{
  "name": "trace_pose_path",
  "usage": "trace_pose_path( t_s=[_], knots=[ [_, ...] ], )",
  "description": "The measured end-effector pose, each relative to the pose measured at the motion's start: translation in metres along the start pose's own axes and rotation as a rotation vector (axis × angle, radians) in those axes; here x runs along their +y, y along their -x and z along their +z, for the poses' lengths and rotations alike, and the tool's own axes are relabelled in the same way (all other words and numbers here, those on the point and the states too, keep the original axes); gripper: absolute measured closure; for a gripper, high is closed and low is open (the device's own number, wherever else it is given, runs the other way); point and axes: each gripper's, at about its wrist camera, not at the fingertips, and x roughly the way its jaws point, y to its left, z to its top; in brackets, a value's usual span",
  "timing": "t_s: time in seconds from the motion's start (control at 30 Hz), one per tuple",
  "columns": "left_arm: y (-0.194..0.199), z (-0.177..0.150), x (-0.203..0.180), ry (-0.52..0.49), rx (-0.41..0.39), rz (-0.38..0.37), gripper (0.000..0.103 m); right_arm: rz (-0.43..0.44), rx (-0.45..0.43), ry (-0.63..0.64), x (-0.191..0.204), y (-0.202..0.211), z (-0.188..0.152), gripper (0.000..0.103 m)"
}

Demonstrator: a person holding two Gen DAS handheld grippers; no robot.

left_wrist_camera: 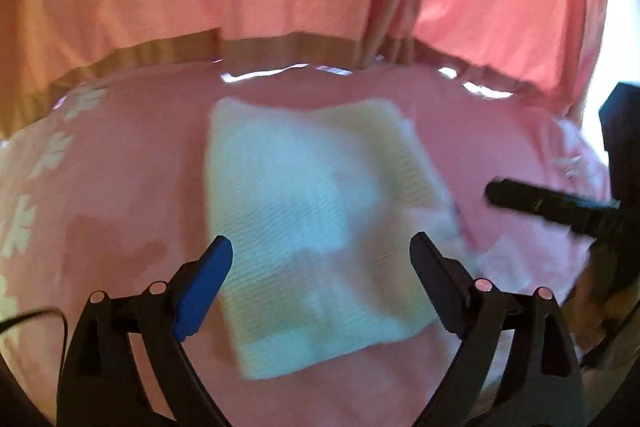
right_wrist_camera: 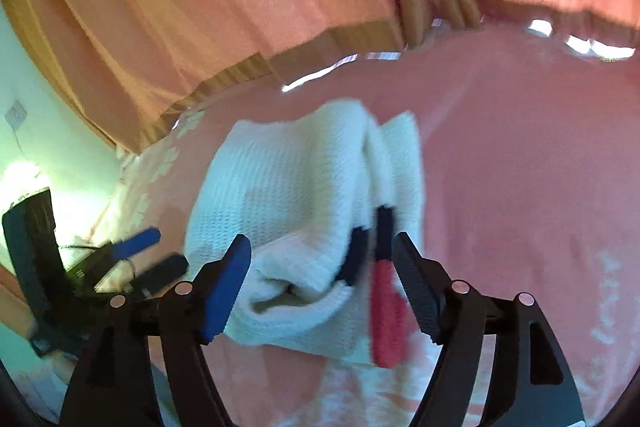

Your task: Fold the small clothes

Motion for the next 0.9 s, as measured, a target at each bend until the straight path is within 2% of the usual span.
trace_pose_path(
  t_s=[0.13,0.17,0.2,0.23,0.27,0.3,0.43,0.47,0.5,0.53,0.57,0.6,0.67,0.7,0.73,0.77,0.83,0.9],
  knots=[
    [-0.014,-0.023,0.025,0.064,0.054,-0.010,0.015,0.031,0.098,-0.080,-0.005,-0.034,-0.004,0.031],
    [-0.019,-0.028,0.029,0.083,0.073,-0.022,0.015,0.028,0.114,-0.094,-0.007,-0.042,-0.006,0.035],
    [-0.019,-0.032,0.032,0.090,0.085,-0.025,0.015,0.032,0.129,-0.104,-0.008,-0.049,-0.008,0.046],
    [-0.021,-0.035,0.033,0.091,0.093,-0.028,0.015,0.043,0.138,-0.100,-0.007,-0.055,-0.010,0.074],
    [-0.023,-0.036,0.034,0.085,0.098,-0.022,0.015,0.032,0.140,-0.092,-0.005,-0.056,-0.010,0.075],
    [-0.024,-0.037,0.034,0.080,0.097,-0.009,0.015,0.006,0.109,-0.063,0.002,-0.051,-0.009,0.079],
    [-0.020,-0.034,0.039,0.098,0.083,-0.021,0.015,-0.018,-0.112,0.066,0.027,0.012,0.003,0.084],
    [-0.018,-0.034,0.041,0.104,0.079,-0.019,0.015,-0.041,-0.125,0.086,0.024,0.020,0.003,0.086],
    [-0.019,-0.033,0.041,0.103,0.079,-0.010,0.015,-0.111,-0.090,0.104,0.016,0.015,0.000,0.087],
    [-0.023,-0.033,0.040,0.097,0.088,0.003,0.015,-0.189,-0.030,0.093,0.003,0.001,-0.006,0.087],
    [-0.028,-0.033,0.039,0.095,0.102,0.015,0.015,-0.257,0.069,0.054,-0.016,-0.021,-0.013,0.087],
    [-0.034,-0.035,0.039,0.097,0.124,0.024,0.015,-0.273,0.106,0.015,-0.027,-0.029,-0.017,0.087],
    [-0.040,-0.037,0.041,0.106,0.154,0.028,0.015,-0.226,0.093,-0.042,-0.036,-0.024,-0.022,0.087],
    [-0.040,-0.036,0.042,0.113,0.160,0.032,0.015,-0.183,0.049,-0.032,-0.029,-0.006,-0.020,0.085],
    [-0.038,-0.036,0.043,0.120,0.155,0.029,0.015,-0.158,0.007,-0.016,-0.023,0.008,-0.019,0.077],
    [-0.036,-0.035,0.043,0.125,0.150,0.025,0.015,-0.134,-0.021,-0.007,-0.019,0.018,-0.018,0.057],
    [-0.033,-0.034,0.042,0.130,0.143,0.007,0.015,-0.046,-0.078,-0.001,-0.008,0.036,-0.014,0.034],
    [-0.035,-0.036,0.041,0.125,0.155,0.000,0.013,-0.016,-0.071,-0.006,0.000,0.030,-0.008,0.034]
  ],
)
